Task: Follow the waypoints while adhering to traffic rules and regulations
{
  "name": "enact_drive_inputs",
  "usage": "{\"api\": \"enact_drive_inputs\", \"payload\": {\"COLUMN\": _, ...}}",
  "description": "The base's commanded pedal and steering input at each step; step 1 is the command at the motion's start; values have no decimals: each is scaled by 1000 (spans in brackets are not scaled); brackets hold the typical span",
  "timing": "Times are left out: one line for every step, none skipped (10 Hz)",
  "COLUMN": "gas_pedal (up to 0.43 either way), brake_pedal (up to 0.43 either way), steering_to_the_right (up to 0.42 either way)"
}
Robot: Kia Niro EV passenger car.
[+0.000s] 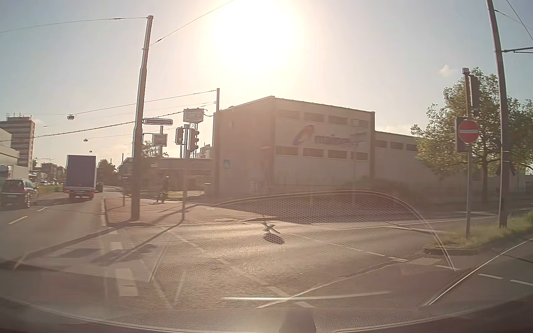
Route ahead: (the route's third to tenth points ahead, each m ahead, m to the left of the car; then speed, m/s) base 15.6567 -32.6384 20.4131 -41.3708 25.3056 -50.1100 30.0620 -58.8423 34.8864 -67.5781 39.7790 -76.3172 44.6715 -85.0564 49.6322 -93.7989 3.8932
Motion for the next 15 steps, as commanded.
{"api": "enact_drive_inputs", "payload": {"gas_pedal": 0, "brake_pedal": 0, "steering_to_the_right": 662}}
{"api": "enact_drive_inputs", "payload": {"gas_pedal": 67, "brake_pedal": 0, "steering_to_the_right": 663}}
{"api": "enact_drive_inputs", "payload": {"gas_pedal": 150, "brake_pedal": 0, "steering_to_the_right": 643}}
{"api": "enact_drive_inputs", "payload": {"gas_pedal": 150, "brake_pedal": 0, "steering_to_the_right": 615}}
{"api": "enact_drive_inputs", "payload": {"gas_pedal": 0, "brake_pedal": 0, "steering_to_the_right": 635}}
{"api": "enact_drive_inputs", "payload": {"gas_pedal": 0, "brake_pedal": 0, "steering_to_the_right": 689}}
{"api": "enact_drive_inputs", "payload": {"gas_pedal": 0, "brake_pedal": 0, "steering_to_the_right": 729}}
{"api": "enact_drive_inputs", "payload": {"gas_pedal": 0, "brake_pedal": 0, "steering_to_the_right": 750}}
{"api": "enact_drive_inputs", "payload": {"gas_pedal": 0, "brake_pedal": 0, "steering_to_the_right": 765}}
{"api": "enact_drive_inputs", "payload": {"gas_pedal": 0, "brake_pedal": 0, "steering_to_the_right": 785}}
{"api": "enact_drive_inputs", "payload": {"gas_pedal": 169, "brake_pedal": 0, "steering_to_the_right": 805}}
{"api": "enact_drive_inputs", "payload": {"gas_pedal": 189, "brake_pedal": 0, "steering_to_the_right": 813}}
{"api": "enact_drive_inputs", "payload": {"gas_pedal": 197, "brake_pedal": 0, "steering_to_the_right": 812}}
{"api": "enact_drive_inputs", "payload": {"gas_pedal": 228, "brake_pedal": 0, "steering_to_the_right": 807}}
{"api": "enact_drive_inputs", "payload": {"gas_pedal": 248, "brake_pedal": 0, "steering_to_the_right": 782}}
